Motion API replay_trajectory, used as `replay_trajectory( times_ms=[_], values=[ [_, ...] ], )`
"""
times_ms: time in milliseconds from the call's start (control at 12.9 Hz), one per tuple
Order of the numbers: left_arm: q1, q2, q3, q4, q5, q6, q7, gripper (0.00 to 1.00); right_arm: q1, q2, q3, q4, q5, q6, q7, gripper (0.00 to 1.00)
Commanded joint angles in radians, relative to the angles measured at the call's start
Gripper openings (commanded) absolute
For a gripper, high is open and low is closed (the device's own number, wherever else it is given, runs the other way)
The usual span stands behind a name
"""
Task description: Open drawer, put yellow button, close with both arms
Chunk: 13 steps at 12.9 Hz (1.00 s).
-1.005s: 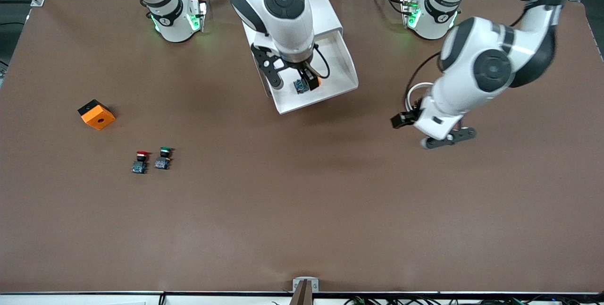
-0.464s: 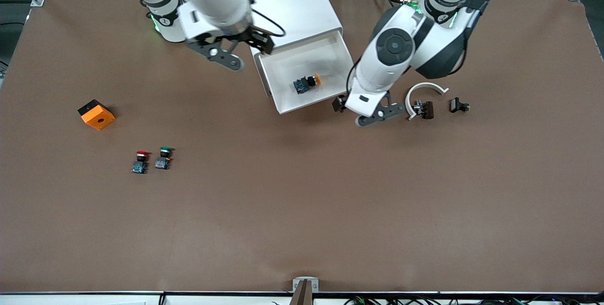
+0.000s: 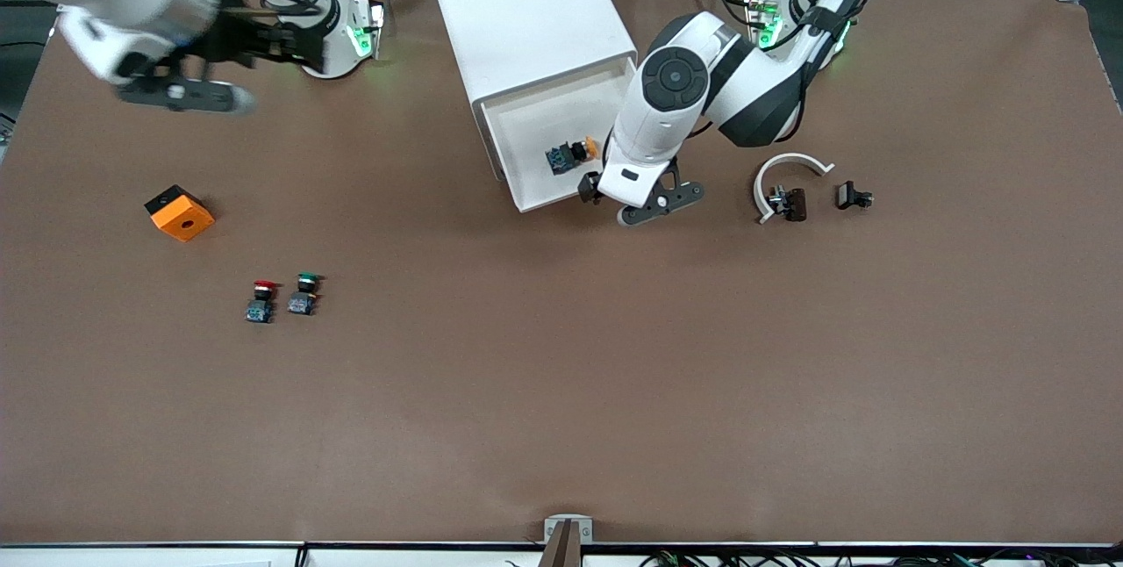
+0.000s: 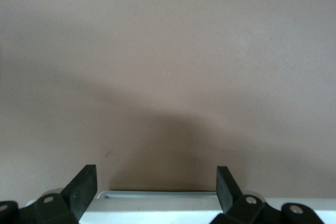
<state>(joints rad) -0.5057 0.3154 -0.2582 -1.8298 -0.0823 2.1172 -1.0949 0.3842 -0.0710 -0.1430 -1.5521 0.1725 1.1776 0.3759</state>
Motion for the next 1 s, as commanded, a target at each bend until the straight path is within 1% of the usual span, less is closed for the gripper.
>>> replay_trajectory(
  times_ms=[0, 77, 155, 232, 464, 618, 696, 850, 928],
  values=[
    [-0.053, 0.008, -0.001, 0.017, -0.011, -0.005, -0.068, 1.00, -0.083, -0.172, 0.020, -0.249, -0.086, 0.126, -0.164, 1.00],
    [-0.069, 0.010, -0.001, 0.015, -0.013, -0.006, -0.088, 1.00, -0.106, -0.214, 0.020, -0.319, -0.109, 0.182, -0.208, 1.00],
    [-0.094, 0.010, -0.001, 0.012, -0.025, -0.010, -0.111, 1.00, -0.138, -0.231, 0.020, -0.363, -0.125, 0.230, -0.247, 1.00],
    [-0.114, 0.010, -0.001, 0.010, -0.039, -0.014, -0.137, 1.00, -0.178, -0.230, 0.020, -0.376, -0.126, 0.258, -0.277, 1.00],
    [-0.172, 0.014, -0.001, 0.007, -0.111, -0.054, -0.169, 1.00, -0.266, -0.205, 0.020, -0.372, -0.130, 0.350, -0.282, 1.00],
    [-0.189, 0.019, -0.003, 0.007, -0.169, -0.060, -0.186, 1.00, -0.300, -0.188, 0.020, -0.362, -0.131, 0.401, -0.284, 1.00],
    [-0.207, 0.024, -0.003, 0.007, -0.191, -0.060, -0.197, 1.00, -0.315, -0.165, 0.020, -0.337, -0.137, 0.408, -0.285, 1.00],
    [-0.235, 0.051, -0.003, 0.007, -0.198, -0.060, -0.224, 1.00, -0.315, -0.112, 0.020, -0.255, -0.195, 0.410, -0.284, 1.00],
    [-0.247, 0.069, -0.003, 0.009, -0.201, -0.060, -0.241, 1.00, -0.317, -0.089, 0.020, -0.212, -0.200, 0.410, -0.282, 1.00]
  ],
)
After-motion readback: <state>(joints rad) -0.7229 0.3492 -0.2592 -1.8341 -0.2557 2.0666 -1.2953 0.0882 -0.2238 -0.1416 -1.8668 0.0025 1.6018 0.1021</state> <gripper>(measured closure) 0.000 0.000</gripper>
